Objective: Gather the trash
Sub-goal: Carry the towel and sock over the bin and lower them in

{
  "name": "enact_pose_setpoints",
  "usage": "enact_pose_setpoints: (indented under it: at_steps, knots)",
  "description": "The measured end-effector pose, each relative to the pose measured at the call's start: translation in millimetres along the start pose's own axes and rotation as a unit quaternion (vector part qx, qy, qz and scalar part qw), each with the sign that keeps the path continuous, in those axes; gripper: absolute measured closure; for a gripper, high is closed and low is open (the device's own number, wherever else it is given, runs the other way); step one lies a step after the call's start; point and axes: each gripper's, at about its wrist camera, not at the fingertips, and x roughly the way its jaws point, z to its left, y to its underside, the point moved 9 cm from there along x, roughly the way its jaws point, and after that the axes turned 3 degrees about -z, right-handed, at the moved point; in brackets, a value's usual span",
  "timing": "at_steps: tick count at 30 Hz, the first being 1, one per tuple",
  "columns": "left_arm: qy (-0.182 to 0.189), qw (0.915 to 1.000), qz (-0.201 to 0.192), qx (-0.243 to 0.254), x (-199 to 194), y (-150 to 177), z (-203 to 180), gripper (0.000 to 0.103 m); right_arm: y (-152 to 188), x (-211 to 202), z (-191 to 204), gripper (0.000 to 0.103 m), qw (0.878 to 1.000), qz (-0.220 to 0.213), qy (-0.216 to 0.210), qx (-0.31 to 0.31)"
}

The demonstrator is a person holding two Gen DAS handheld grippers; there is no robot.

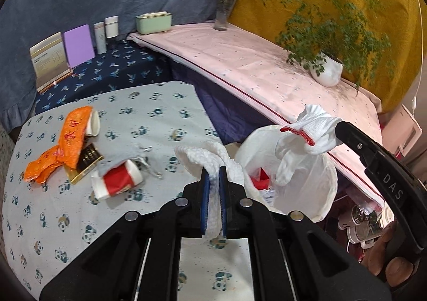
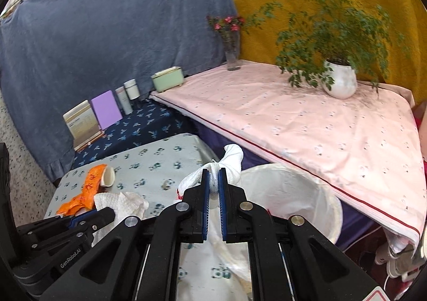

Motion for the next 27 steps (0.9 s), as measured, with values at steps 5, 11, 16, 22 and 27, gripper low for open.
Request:
enact_pose_setpoints:
  at_steps: [5, 11, 16, 22, 27]
  knots:
    - [0.015, 0.9997, 0.011, 0.017, 13, 0, -28, 0.096, 5, 0, -33, 0.096, 1.0, 0.002, 0.017, 0.018]
    - [0.033, 0.9985, 0.025, 0.036, 32, -1, -61, 0.096, 11, 2, -63, 0.096, 0.999, 0.007, 0.033, 0.03]
    - [0.049, 0.997, 0.04, 0.043, 47, 1, -80, 0.096, 15, 4, -82, 0.096, 0.998, 0.01, 0.045, 0.038]
    - [0.063, 0.995, 0.058, 0.051, 67, 7, -98, 0.096, 21, 11, -101, 0.096, 0.997, 0.019, 0.057, 0.045]
    - [0.072, 0.9944, 0.057, 0.051, 73, 7, -105, 0.076, 24, 16, -108, 0.091, 0.997, 0.022, 0.064, 0.048]
